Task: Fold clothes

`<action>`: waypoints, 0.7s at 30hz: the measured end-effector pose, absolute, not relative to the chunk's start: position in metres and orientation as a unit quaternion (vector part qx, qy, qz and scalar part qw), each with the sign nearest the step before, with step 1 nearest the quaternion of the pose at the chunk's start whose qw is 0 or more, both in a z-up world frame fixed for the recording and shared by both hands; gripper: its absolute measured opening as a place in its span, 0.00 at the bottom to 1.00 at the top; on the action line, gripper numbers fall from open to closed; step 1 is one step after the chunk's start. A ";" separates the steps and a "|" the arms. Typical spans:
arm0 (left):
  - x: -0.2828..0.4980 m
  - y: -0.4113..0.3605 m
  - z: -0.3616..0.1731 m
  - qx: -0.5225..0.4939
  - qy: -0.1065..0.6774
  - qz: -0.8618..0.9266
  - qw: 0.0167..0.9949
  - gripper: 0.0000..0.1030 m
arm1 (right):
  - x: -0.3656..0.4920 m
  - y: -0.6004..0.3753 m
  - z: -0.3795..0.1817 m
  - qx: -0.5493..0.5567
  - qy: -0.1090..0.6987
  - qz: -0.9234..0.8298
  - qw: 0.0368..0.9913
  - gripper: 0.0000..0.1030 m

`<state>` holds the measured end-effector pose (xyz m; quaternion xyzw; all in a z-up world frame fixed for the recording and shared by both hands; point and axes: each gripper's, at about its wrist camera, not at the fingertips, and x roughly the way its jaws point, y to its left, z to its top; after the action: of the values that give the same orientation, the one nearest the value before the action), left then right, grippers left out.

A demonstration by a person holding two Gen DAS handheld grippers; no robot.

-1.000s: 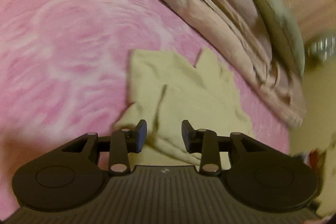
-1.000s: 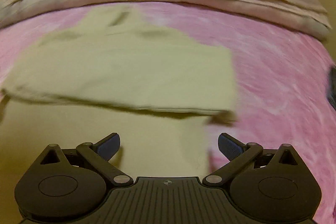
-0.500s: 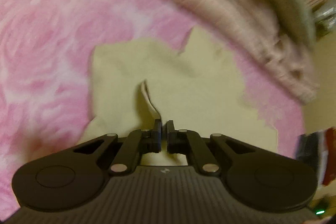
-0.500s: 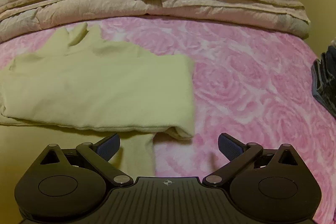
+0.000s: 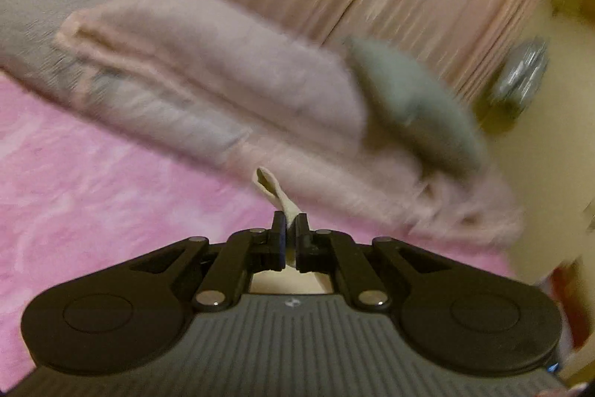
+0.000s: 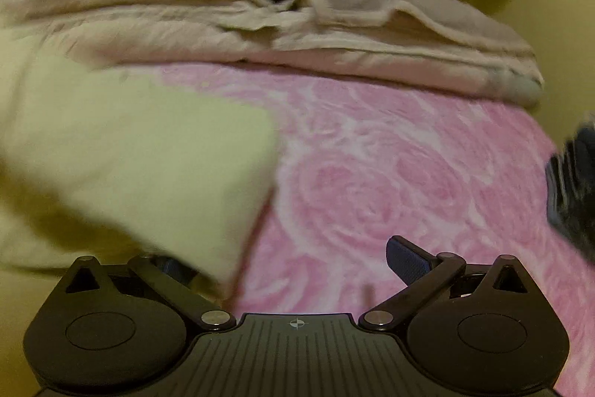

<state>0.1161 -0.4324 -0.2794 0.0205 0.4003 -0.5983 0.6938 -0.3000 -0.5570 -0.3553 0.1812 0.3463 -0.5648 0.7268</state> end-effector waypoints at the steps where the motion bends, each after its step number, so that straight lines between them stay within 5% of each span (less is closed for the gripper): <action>1: 0.117 -0.428 -0.297 0.036 0.416 -0.587 0.694 0.01 | -0.306 -0.560 -0.356 0.203 0.345 -0.565 0.721 0.99; 8: 0.113 -0.399 -0.396 0.102 0.487 -0.519 0.695 0.02 | -0.334 -0.567 -0.363 0.264 0.376 -0.551 0.696 0.99; 15: 0.110 -0.397 -0.357 0.100 0.408 -0.549 0.723 0.02 | -0.322 -0.560 -0.347 0.204 0.424 -0.515 0.717 0.99; 21: 0.118 -0.403 -0.383 0.152 0.469 -0.540 0.682 0.10 | -0.314 -0.551 -0.343 0.171 0.482 -0.491 0.706 0.99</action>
<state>0.1176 -0.4029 -0.3832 0.1521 0.4688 -0.5401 0.6822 -0.3138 -0.5508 -0.3426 0.1713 0.4815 -0.4907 0.7057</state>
